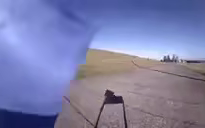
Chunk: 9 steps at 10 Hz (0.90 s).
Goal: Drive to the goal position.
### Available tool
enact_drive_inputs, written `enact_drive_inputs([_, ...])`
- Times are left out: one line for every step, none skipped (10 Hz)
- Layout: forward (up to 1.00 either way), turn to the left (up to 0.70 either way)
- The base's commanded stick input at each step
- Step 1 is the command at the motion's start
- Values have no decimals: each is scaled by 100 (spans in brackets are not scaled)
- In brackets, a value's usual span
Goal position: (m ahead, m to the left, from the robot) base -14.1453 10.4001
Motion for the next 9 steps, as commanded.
enact_drive_inputs([0,70])
enact_drive_inputs([0,70])
enact_drive_inputs([0,70])
enact_drive_inputs([0,70])
enact_drive_inputs([0,70])
enact_drive_inputs([0,70])
enact_drive_inputs([0,70])
enact_drive_inputs([0,70])
enact_drive_inputs([0,70])
